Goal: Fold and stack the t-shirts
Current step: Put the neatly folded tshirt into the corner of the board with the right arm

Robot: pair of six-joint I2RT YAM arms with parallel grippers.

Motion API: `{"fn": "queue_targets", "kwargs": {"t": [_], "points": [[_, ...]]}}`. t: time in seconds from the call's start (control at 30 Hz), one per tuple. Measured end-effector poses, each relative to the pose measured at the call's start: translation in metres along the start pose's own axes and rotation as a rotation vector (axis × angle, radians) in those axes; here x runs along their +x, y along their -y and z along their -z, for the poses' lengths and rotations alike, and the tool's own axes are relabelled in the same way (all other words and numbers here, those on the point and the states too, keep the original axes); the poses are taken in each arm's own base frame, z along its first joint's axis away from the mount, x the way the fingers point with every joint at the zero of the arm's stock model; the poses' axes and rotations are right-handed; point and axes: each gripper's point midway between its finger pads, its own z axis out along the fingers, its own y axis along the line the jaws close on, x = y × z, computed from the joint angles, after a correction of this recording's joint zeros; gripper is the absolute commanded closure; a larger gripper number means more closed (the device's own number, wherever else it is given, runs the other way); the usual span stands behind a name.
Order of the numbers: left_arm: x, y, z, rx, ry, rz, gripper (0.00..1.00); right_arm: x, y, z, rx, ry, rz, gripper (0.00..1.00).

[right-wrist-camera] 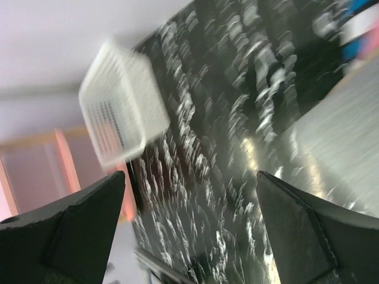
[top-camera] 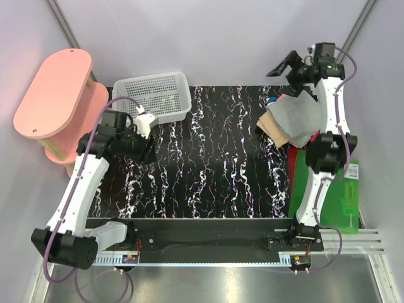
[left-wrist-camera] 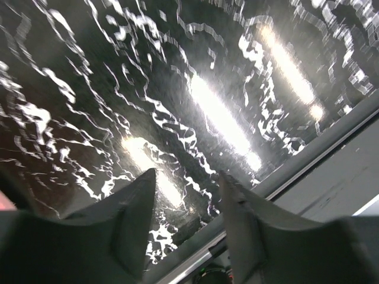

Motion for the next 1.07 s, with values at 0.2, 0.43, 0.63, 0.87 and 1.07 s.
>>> {"fn": "queue_targets", "kwargs": {"t": [0.2,0.43,0.63,0.87,1.07], "points": [[-0.022,0.009,0.034,-0.046,0.125,-0.012,0.22,0.168,-0.138,0.121,-0.212,-0.013,0.411,0.00],[-0.017,0.003,0.046,-0.136,0.163,0.036,0.13,0.230,-0.078,0.208,-0.206,0.110,0.472,0.00],[-0.008,-0.001,0.049,-0.184,0.176,0.061,0.12,0.256,-0.034,0.189,-0.127,0.025,0.430,0.00],[0.008,-0.010,0.042,-0.234,0.149,0.078,0.10,0.265,-0.030,0.197,-0.143,0.024,0.435,0.00],[0.015,-0.016,0.037,-0.261,0.136,0.085,0.08,0.266,-0.032,0.199,-0.152,0.021,0.437,0.00]]}}
